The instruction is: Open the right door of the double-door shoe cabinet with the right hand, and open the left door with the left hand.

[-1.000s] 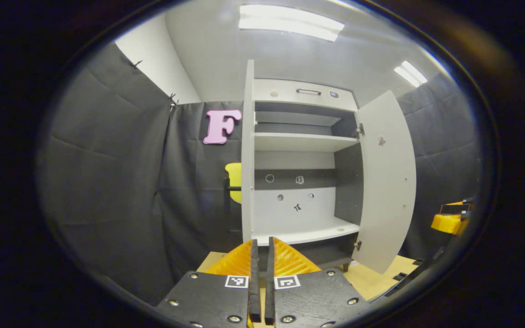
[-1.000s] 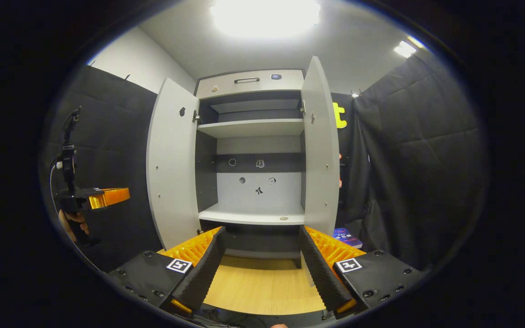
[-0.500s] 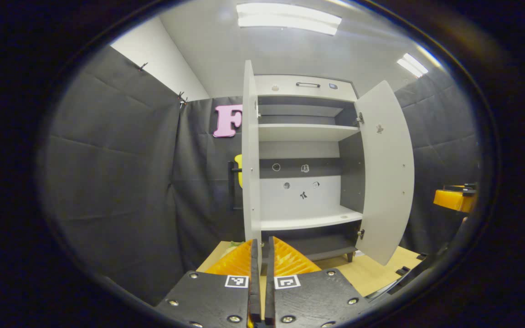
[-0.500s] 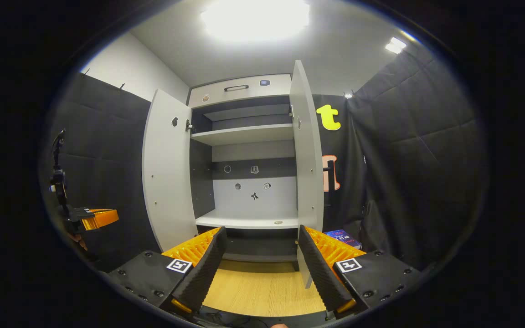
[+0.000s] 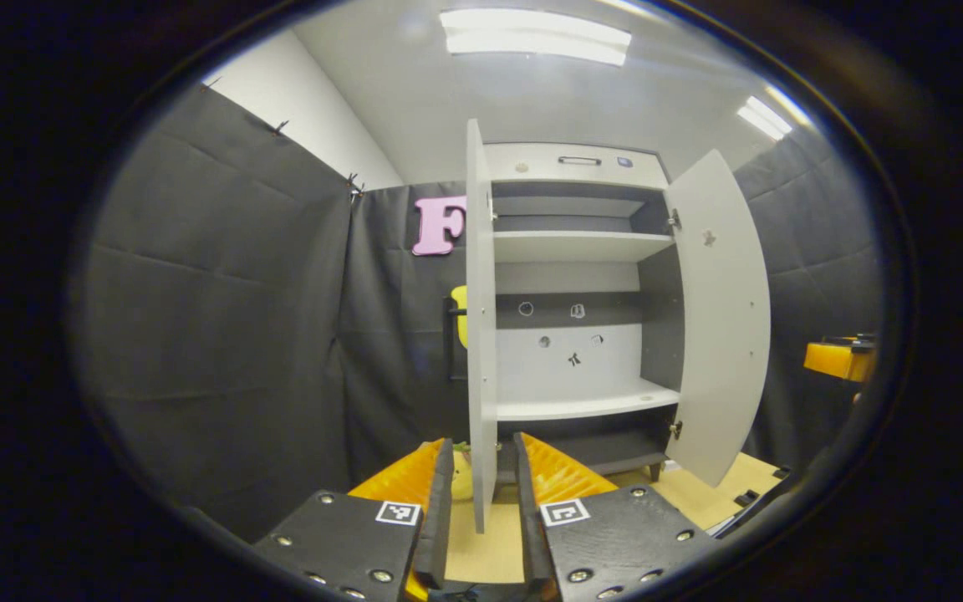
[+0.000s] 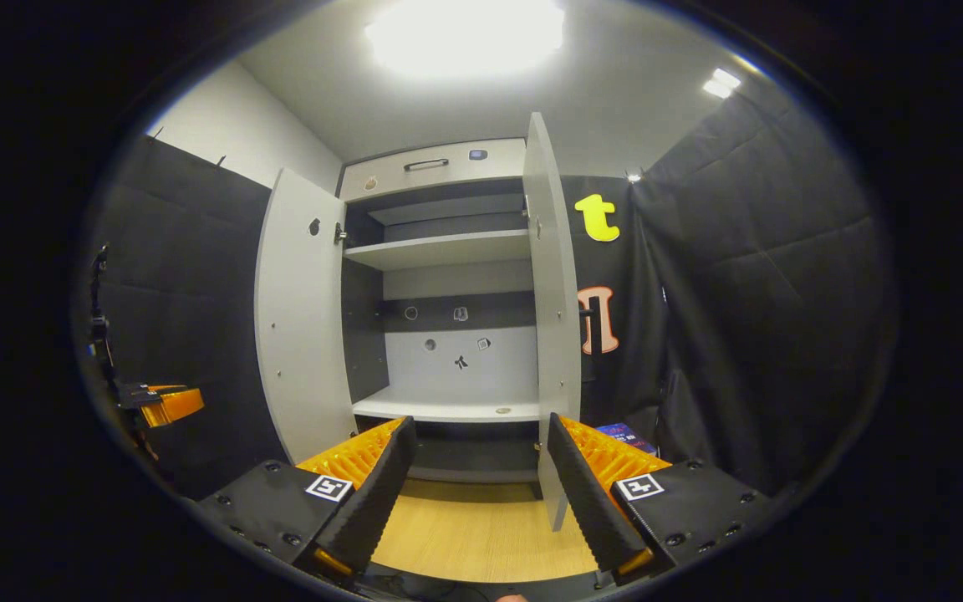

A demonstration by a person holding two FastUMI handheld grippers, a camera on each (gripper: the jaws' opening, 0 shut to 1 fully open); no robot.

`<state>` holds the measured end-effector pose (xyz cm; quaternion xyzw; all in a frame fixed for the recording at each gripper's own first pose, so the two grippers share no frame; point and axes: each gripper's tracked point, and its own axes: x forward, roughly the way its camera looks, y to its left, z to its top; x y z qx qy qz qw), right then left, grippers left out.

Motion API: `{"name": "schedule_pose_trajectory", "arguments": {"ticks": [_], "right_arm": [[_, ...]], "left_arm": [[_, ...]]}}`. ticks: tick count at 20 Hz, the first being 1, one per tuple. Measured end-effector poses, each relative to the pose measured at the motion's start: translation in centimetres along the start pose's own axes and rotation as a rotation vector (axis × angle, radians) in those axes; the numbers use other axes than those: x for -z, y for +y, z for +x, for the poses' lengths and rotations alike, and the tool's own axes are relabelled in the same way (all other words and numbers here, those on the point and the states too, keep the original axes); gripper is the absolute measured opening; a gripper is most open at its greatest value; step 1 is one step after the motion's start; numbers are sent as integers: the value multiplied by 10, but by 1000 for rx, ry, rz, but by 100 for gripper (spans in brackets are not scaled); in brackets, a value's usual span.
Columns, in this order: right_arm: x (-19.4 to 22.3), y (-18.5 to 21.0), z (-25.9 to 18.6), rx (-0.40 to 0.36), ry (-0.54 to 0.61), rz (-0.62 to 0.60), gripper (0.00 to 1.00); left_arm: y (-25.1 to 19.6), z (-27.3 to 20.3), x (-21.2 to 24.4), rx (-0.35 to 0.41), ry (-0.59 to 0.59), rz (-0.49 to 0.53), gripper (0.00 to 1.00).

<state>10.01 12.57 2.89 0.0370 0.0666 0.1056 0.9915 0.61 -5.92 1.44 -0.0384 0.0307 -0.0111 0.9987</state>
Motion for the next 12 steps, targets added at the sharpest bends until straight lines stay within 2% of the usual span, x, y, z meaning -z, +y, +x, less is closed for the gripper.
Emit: {"name": "schedule_pose_trajectory", "arguments": {"ticks": [5, 7, 9, 12], "right_arm": [[0, -4, -1, 6, -5, -10, 99], [0, -4, -1, 6, -9, -8, 99], [-1, -2, 0, -2, -12, -2, 98], [-1, -3, -1, 1, -17, -5, 98]], "left_arm": [[5, -5, -2, -30, -8, 14, 76], [5, -4, -3, -33, -13, 24, 80], [3, -6, -4, -29, -18, 31, 93], [-2, -6, -3, -22, -19, 47, 94]]}}
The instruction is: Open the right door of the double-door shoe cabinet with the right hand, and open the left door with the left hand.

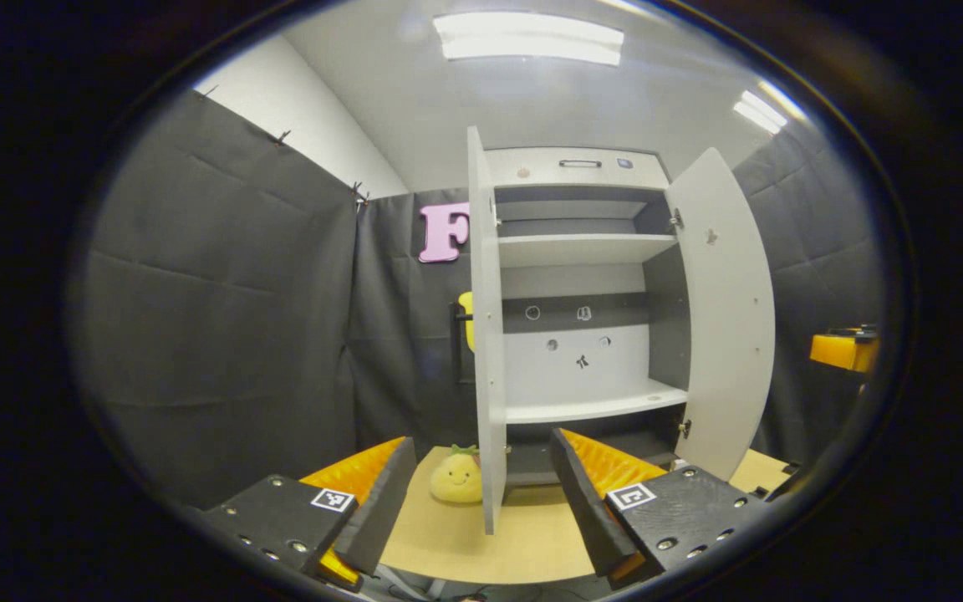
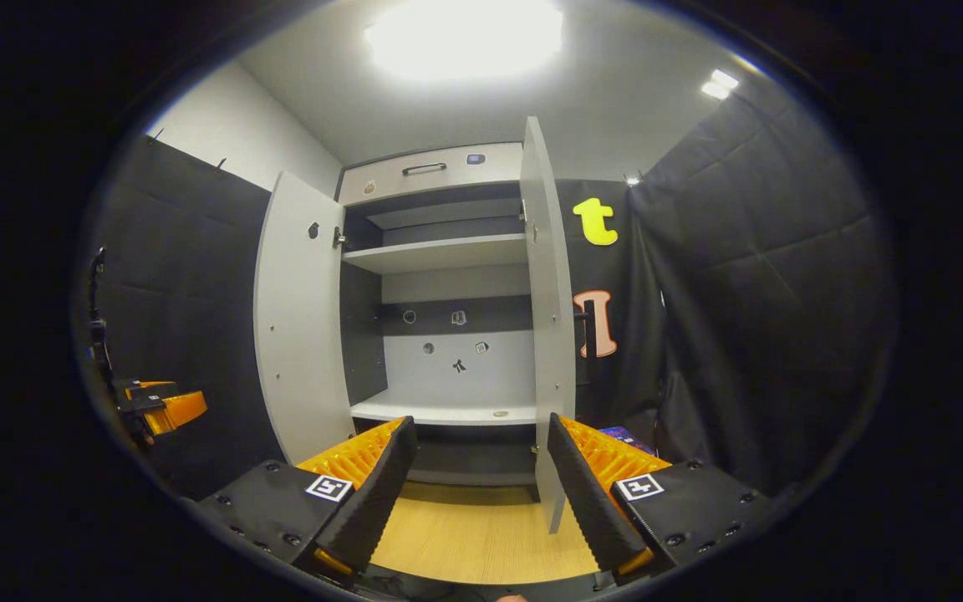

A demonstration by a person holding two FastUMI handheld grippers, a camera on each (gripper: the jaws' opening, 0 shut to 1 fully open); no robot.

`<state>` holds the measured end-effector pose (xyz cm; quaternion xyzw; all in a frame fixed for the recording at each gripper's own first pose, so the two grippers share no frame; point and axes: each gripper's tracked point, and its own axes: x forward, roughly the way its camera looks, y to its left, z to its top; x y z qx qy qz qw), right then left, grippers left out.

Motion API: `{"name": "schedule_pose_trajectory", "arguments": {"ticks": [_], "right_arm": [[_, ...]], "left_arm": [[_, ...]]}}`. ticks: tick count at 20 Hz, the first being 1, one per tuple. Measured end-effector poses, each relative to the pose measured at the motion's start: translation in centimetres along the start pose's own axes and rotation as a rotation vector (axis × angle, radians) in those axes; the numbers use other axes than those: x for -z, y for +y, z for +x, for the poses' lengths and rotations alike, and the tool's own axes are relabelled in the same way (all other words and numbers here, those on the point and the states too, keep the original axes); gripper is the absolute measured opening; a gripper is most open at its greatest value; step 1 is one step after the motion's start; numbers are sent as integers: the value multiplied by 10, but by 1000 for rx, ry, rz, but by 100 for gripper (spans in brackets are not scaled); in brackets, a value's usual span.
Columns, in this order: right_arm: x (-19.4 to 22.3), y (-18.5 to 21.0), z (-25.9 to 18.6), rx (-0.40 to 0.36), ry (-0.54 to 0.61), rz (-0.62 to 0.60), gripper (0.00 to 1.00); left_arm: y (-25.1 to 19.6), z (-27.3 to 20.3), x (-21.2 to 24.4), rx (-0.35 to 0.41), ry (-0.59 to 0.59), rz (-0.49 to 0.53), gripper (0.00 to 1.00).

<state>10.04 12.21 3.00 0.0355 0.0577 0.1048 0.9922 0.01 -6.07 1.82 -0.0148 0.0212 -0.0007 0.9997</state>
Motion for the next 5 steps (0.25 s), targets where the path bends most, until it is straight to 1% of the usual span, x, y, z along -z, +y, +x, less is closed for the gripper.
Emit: {"name": "schedule_pose_trajectory", "arguments": {"ticks": [2, 5], "right_arm": [[1, -1, 0, 0, 1, -5, 98], [-1, -3, 0, 8, -5, -11, 98]], "left_arm": [[-3, 0, 0, 8, -3, 5, 94], [2, 2, -6, -15, -22, 22, 93]]}}
